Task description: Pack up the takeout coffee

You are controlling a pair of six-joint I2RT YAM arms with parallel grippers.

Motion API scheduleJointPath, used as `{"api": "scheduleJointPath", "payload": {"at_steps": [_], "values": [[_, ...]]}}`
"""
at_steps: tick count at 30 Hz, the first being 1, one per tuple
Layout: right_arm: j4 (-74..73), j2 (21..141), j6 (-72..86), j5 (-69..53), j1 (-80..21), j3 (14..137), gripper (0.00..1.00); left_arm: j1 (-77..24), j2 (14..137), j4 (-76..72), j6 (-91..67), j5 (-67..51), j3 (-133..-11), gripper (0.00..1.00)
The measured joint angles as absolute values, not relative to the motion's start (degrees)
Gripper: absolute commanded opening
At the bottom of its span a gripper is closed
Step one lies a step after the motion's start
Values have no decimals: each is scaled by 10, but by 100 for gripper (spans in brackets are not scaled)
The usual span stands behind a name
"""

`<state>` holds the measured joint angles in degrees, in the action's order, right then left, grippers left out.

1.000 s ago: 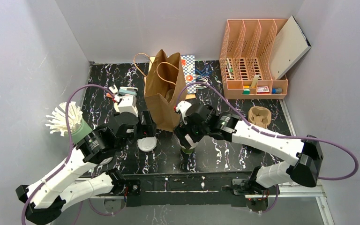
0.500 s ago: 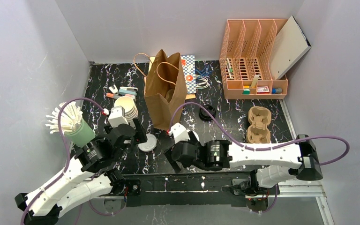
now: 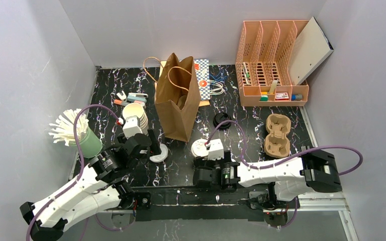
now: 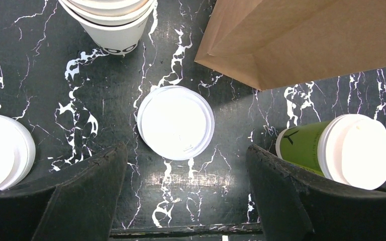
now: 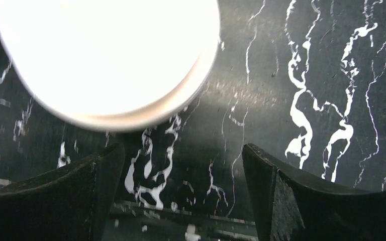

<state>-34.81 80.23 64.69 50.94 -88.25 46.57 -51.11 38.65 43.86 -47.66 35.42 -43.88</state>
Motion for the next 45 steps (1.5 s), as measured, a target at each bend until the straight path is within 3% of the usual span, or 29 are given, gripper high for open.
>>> {"api": "scheduleJointPath", "payload": {"at_steps": [16,23,30,34,38,45], "values": [[-42,779,525,523,-780,365,90,-511,398,428,-468,362,-435,84],[54,811,482,489,-670,345,88,-511,412,420,-462,366,-435,83],[131,849,401,447,-586,335,98,-511,430,416,-453,372,-439,81],[131,840,364,414,-581,335,98,-511,461,455,-434,388,-501,66],[139,751,329,383,-582,300,98,-511,496,492,-403,433,-619,51],[95,551,293,350,-582,265,98,-508,523,516,-331,492,-691,48]]}}
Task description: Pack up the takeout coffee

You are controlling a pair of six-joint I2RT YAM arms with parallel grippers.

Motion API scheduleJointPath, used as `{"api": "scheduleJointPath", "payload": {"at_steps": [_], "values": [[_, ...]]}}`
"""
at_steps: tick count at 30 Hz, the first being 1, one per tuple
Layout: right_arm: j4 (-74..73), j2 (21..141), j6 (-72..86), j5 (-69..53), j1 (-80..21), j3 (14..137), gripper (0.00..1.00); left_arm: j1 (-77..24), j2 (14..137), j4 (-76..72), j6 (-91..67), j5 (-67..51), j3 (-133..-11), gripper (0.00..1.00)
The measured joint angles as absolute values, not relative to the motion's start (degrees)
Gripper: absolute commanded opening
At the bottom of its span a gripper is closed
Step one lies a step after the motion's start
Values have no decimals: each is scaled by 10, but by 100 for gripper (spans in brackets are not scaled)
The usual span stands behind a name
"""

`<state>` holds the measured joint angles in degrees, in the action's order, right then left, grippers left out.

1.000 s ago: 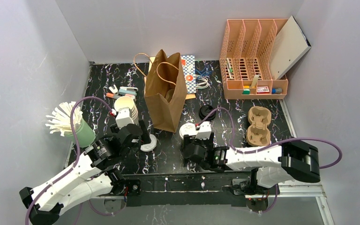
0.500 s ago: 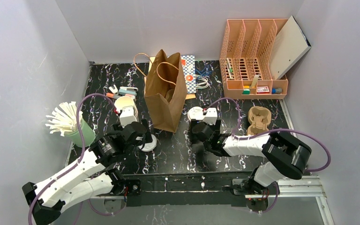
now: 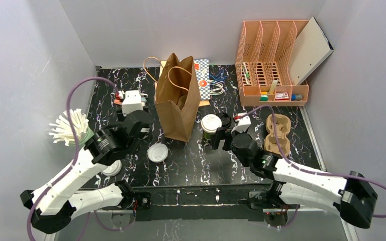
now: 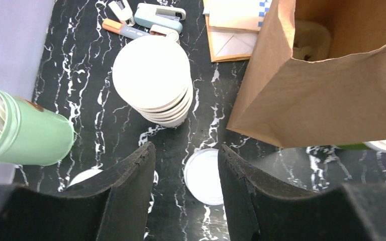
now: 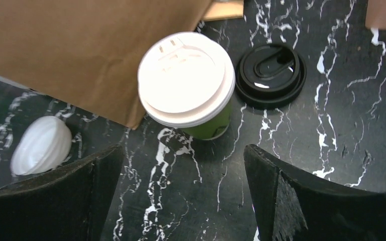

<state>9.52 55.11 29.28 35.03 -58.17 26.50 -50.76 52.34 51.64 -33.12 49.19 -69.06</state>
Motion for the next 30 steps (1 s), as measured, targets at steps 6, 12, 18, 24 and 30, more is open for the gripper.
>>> {"api": "scheduleJointPath", "payload": {"at_steps": [6,12,18,24,30], "values": [[41,459,262,326,-582,267,97,-436,570,464,-233,439,-677,46],[-17,429,221,270,-582,300,87,-336,633,422,-149,355,-684,34],[-17,413,181,202,-582,322,87,-286,705,404,-105,309,-701,29],[-17,420,161,176,-582,329,87,-282,732,403,-89,288,-707,24],[-16,435,149,159,-582,339,86,-282,744,404,-87,282,-713,0]]}}
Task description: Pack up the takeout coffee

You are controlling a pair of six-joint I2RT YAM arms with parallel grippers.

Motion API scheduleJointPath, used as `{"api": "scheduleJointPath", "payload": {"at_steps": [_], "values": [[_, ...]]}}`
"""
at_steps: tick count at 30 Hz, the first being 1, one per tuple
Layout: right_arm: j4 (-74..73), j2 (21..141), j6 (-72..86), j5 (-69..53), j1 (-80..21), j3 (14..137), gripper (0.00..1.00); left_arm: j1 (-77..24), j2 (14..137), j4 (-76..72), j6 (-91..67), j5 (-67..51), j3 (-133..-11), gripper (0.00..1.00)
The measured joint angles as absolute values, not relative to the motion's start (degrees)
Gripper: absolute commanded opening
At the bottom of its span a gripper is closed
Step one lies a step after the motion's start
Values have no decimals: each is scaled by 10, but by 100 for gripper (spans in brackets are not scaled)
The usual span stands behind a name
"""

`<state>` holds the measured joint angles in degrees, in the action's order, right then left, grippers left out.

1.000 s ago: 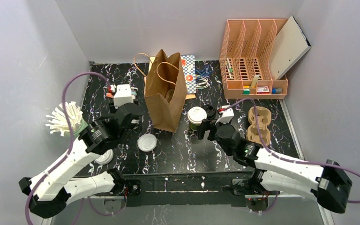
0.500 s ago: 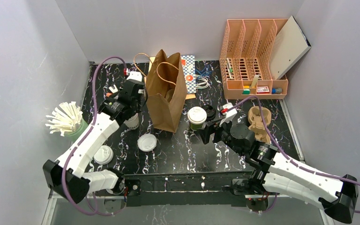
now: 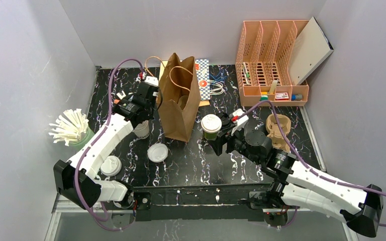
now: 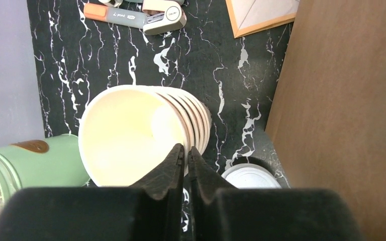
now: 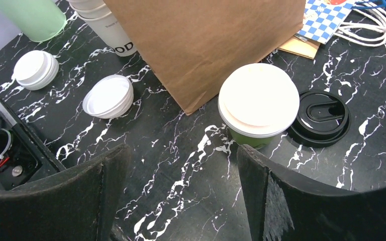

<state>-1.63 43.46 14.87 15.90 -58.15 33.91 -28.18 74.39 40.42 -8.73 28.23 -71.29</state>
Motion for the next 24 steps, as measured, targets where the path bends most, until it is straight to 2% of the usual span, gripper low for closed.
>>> {"api": "scheduleJointPath", "payload": {"at_steps": [12,19,24], "values": [[-6,467,135,121,-582,372,86,-281,748,451,-79,286,-785,0],[3,484,132,98,-582,382,86,-281,748,453,-78,283,-786,0],[5,484,132,92,-582,382,81,-281,748,455,-79,274,-786,0]]}}
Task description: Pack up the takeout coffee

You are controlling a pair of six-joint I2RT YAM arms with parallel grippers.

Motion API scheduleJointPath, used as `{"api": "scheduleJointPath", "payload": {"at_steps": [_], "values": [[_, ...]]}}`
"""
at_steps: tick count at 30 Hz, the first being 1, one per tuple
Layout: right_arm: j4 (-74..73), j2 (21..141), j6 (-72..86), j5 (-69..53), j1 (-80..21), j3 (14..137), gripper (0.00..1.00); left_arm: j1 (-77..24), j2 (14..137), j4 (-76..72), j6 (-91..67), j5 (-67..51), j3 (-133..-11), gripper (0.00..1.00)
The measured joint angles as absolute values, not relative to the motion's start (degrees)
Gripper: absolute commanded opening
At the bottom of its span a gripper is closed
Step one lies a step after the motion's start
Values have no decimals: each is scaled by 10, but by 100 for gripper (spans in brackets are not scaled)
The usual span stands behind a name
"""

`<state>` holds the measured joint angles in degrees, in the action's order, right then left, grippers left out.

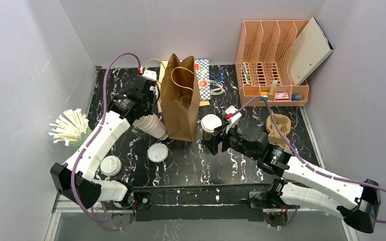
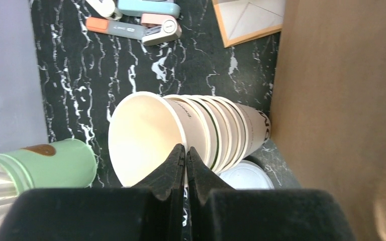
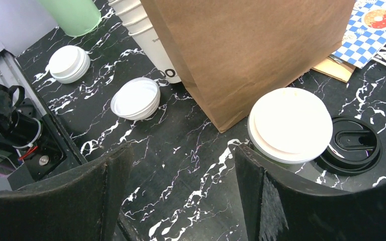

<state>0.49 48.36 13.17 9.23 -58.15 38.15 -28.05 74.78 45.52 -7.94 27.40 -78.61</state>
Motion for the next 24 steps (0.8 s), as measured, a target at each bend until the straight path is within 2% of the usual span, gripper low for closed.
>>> {"api": "scheduleJointPath", "payload": {"at_steps": [9,24], "values": [[6,487,131,59,-582,381,76,-279,748,454,-112,179,-785,0],[15,484,131,59,-582,380,75,-289,762,454,-141,95,-817,0]]}}
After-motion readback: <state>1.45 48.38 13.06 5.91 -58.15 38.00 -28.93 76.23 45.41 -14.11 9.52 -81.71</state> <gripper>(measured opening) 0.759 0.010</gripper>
